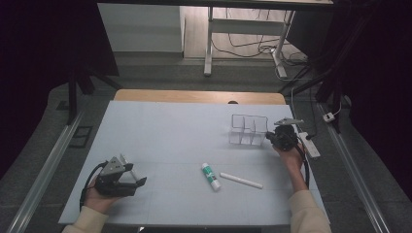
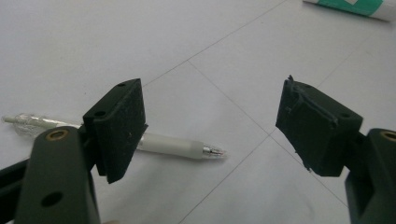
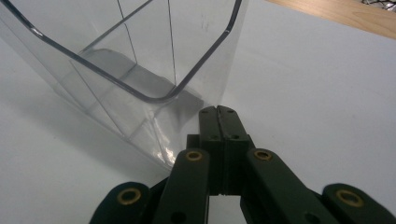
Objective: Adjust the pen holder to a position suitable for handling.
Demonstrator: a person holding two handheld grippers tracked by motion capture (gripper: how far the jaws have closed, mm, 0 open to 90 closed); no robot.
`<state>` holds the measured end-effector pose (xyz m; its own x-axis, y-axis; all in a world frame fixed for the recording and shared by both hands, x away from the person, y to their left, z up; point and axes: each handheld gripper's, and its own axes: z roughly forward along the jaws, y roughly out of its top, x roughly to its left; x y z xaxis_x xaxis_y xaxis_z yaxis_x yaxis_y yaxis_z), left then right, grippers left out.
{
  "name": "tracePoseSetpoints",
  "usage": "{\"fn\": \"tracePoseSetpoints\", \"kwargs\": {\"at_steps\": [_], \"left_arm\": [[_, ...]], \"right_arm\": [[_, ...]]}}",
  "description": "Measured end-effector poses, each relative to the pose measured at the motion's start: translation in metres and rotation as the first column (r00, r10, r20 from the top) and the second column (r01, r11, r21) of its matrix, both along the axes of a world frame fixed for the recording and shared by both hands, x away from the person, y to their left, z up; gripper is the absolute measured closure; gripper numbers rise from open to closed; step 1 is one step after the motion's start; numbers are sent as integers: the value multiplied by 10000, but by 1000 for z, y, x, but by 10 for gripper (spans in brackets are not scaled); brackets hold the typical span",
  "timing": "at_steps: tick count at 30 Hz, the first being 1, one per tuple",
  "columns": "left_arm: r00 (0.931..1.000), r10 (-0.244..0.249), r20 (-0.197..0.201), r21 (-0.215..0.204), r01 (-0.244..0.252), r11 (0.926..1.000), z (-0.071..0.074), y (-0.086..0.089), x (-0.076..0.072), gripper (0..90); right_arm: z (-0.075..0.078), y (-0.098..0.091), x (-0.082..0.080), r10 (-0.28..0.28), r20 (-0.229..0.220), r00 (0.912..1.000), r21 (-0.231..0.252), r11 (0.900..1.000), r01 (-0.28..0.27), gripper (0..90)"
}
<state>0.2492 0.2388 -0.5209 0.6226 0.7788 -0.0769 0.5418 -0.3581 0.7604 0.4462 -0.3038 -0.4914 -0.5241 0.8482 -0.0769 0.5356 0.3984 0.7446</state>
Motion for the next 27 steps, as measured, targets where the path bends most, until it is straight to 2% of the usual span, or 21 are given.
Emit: {"fn": "tracePoseSetpoints", "kwargs": {"at_steps": [27], "left_arm": [[10000, -43, -59, 110, 44, 9999, -2, 0, 0, 242]], "right_arm": [[-3, 33, 7, 560, 30, 9984, -79, 9984, -560, 888]]}}
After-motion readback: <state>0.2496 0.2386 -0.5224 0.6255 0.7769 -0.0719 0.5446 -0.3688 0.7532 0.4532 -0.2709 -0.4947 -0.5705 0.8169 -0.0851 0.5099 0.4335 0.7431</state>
